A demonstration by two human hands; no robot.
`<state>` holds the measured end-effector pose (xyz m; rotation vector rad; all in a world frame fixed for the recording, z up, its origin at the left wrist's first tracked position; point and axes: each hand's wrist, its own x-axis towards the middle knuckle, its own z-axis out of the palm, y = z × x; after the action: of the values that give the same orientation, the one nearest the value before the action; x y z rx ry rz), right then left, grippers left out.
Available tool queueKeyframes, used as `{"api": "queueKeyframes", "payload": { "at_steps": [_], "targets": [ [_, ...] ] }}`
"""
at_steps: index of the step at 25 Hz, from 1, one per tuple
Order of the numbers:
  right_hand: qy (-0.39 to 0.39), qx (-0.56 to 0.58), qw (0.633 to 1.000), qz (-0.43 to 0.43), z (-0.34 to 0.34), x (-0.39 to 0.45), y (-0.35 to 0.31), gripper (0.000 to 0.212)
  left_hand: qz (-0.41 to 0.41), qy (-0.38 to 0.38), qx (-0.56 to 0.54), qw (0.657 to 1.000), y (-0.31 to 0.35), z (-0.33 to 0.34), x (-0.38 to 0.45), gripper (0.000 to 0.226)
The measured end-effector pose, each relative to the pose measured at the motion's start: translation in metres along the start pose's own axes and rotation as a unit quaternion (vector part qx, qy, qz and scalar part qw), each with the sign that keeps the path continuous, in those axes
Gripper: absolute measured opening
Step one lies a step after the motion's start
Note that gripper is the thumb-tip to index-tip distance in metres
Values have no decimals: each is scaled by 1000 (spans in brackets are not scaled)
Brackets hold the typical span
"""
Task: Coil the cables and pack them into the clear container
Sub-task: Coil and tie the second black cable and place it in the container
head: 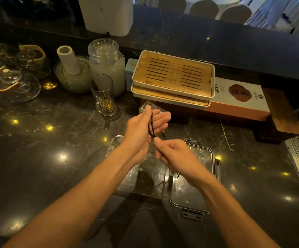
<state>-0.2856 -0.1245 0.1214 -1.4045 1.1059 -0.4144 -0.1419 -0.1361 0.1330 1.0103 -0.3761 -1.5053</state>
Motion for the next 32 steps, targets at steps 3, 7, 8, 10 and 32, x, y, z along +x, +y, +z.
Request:
{"api": "queueKeyframes", "payload": {
  "at_steps": [3,7,8,10,32],
  "targets": [
    [-13,-11,998,52,-9,4,15,65,-5,-25,8,1000,3,0,-2,43],
    [-104,46,992,51,-33,16,26,47,-19,-54,56,997,0,-1,-9,42],
    [-140,65,987,50,-41,19,27,42,-19,-57,66,996,-1,-1,-10,41],
    [-153,25,987,50,-50,25,27,42,-17,-57,79,995,-1,-1,-12,40],
    [-50,100,993,23,-9,-4,20,49,-18,-11,51,998,-6,1,10,40]
  ]
}}
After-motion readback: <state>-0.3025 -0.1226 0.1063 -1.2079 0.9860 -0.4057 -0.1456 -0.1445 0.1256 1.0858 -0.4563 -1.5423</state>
